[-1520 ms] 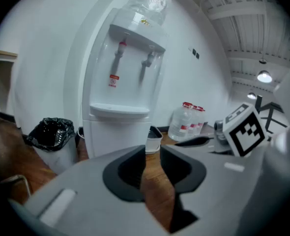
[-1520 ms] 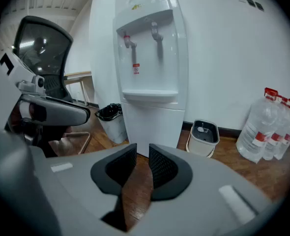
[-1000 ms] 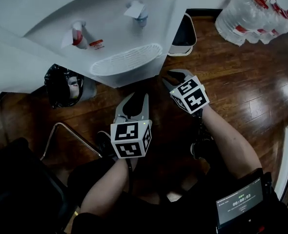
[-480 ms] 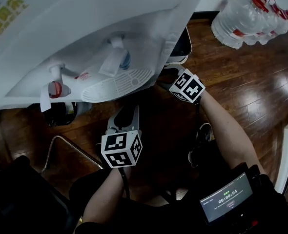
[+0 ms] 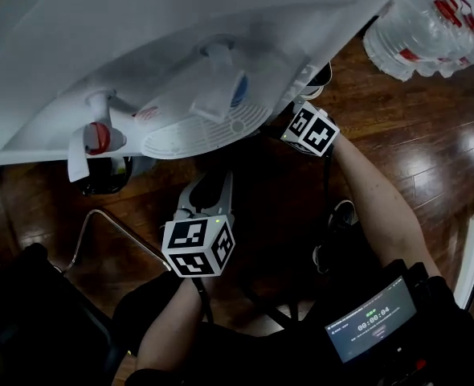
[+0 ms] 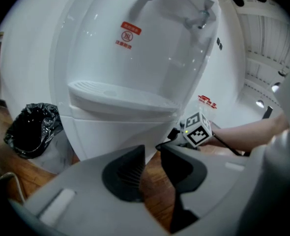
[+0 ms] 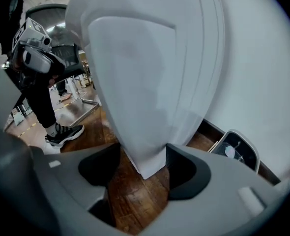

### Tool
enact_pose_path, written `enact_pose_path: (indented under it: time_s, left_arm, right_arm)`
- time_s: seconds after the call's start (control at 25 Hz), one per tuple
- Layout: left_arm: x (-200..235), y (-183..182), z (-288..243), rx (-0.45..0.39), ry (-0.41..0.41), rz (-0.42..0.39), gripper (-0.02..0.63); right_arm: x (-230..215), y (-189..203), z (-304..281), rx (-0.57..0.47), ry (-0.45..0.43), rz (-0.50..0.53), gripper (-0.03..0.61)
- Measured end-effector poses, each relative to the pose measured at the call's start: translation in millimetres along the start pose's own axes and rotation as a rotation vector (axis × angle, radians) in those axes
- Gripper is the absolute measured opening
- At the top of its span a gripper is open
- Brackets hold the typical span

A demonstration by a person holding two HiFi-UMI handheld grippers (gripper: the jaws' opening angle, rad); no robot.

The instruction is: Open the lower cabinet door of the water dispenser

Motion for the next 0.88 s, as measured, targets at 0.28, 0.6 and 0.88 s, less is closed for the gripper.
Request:
enact_pose_path:
  time_s: [0.28, 0.6, 0.88]
  left_arm:
    - [-1, 1, 1, 0.000, 0.001, 0.004, 0.120]
    - [-6, 7, 4, -0.001, 0.004, -0.003, 0.114]
    - [-6, 19, 13, -0.001, -0.024, 0.035, 0.110]
  right_arm:
    - [6, -1, 2, -0.027, 0.002, -0.098, 0.261]
    - [23, 2, 9, 0.003, -0.003, -0.108, 0.242]
    - [58, 19, 25, 0.061, -0.047, -0.082, 0.198]
Point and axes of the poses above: the fingertips, and each gripper's own axes: z backward along the fingers, x to its left, y out of its underside, the point moved 3 cm from there along z, backward along the fingers, and after that the axes turned 2 degrees about -y, right-handed, at the moved point
